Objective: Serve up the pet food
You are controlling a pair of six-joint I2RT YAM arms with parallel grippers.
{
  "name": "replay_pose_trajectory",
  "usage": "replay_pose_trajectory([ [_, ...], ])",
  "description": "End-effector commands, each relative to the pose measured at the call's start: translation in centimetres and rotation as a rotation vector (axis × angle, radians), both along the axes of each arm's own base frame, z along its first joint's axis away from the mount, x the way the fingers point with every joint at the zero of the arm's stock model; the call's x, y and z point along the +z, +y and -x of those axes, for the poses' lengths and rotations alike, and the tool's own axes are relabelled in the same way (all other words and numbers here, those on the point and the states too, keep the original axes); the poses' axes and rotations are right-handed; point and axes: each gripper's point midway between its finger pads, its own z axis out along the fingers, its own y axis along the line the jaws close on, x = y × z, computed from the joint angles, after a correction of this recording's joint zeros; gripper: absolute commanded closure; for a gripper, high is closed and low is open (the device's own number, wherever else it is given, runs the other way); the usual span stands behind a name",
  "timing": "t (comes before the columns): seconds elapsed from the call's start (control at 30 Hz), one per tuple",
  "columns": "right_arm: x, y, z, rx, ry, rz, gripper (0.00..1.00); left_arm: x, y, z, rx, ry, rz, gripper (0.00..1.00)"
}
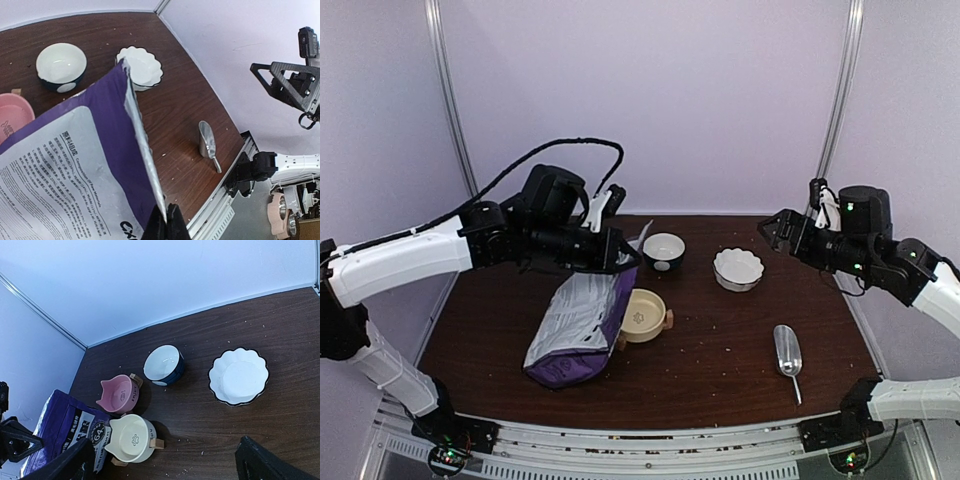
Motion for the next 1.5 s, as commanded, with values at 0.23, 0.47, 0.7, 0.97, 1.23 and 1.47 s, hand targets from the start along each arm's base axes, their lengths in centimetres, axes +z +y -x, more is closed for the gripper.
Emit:
replay_pose_trajectory([
  [0.23,2.3,2.6,1.1,0.123,-0.018,-0.062,0.0,11.4,-1.9,-1.5,0.051,-0.217,0.298,1.0],
  [0.47,3.9,9.1,2.5,0.266,-0.009,-0.12,0.01,9.3,2.3,-2.2,0.165,-0.168,0.237,1.0],
  [0.7,4.3,17.0,4.3,0.387,0.017,-0.157,0.0,7.9,4.3,-1.9,0.134,-0.143,0.213,1.0],
  [0.97,3.5,21.9,4.8,0.421,0.057,-0.168,0.02,8.7,6.1,0.0,0.041,-0.208,0.185,0.45],
  [1.23,4.1,23.1,4.2,0.405,0.042,-0.227,0.07,7.9,8.0,1.4,0.015,-0.216,0.138,0.34],
  [1.47,3.9,24.0,3.6,0.391,0.051,-0.23,0.11,6.0,7.7,2.3,-0.039,-0.135,0.139,0.39],
])
